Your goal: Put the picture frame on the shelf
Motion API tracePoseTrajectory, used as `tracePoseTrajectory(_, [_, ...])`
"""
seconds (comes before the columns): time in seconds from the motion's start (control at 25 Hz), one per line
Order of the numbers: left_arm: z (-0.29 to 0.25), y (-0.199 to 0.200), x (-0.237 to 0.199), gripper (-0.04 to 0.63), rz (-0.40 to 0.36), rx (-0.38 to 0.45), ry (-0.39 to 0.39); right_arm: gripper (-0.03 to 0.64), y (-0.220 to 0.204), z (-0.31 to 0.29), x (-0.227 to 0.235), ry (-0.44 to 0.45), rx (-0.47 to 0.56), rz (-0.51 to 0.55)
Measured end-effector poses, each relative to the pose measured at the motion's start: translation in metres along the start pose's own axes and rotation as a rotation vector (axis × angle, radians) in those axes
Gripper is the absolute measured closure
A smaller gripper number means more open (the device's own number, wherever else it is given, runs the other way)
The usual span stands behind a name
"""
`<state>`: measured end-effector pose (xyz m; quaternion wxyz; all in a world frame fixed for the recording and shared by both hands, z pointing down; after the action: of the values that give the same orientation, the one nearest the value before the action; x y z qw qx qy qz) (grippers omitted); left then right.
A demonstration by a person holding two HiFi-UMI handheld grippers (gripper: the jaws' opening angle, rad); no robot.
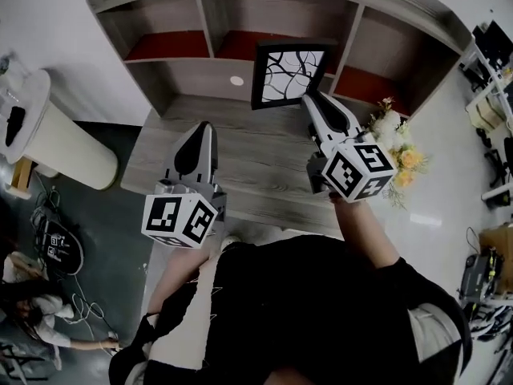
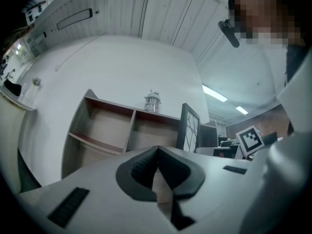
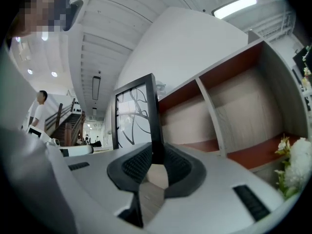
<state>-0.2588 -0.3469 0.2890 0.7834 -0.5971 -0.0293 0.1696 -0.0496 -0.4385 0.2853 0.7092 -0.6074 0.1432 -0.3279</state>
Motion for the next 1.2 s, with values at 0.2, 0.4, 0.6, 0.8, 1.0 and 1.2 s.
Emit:
tracePoseTrajectory(0.2, [-0.019, -0.003, -0.012, 0.583, 0.002, -0.011, -0.128, 0.54, -0.009, 0.005, 0.003, -0.12, 0.021, 0.005])
tracePoseTrajectory(0.4, [-0.066, -0.006, -0.041, 0.583, 0.057, -0.049, -0.237, 0.54, -0.019, -0.023, 0.02, -0.249, -0.056, -0.014])
tracePoseTrajectory(0.6, [-0.114, -0.01, -0.068, 0.583, 0.114, -0.084, -0.328, 0.541, -0.028, -0.063, 0.036, -0.341, -0.145, -0.012])
tracePoseTrajectory(0.8, [-0.121, -0.014, -0.087, 0.584, 0.137, -0.091, -0.395, 0.541, -0.036, -0.081, 0.035, -0.397, -0.198, 0.002])
tracePoseTrajectory(1.0, [-0.127, -0.02, -0.11, 0.583, 0.174, -0.103, -0.436, 0.541, -0.046, -0.099, 0.042, -0.453, -0.278, 0.023])
tracePoseTrajectory(1.2, [-0.133, -0.023, -0.11, 0.583, 0.195, -0.105, -0.448, 0.541, -0.043, -0.106, 0.056, -0.495, -0.342, 0.086])
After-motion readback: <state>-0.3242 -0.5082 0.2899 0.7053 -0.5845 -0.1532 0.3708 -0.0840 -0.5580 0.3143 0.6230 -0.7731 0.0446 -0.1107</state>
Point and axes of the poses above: the fingertips, and each gripper's own axes: z backward along the fingers, x to its right, y out of its top, the point moved 3 cm from there along z, backward along the fingers, and after that the axes turned 5 degrees about x, right-handed, at the moved point
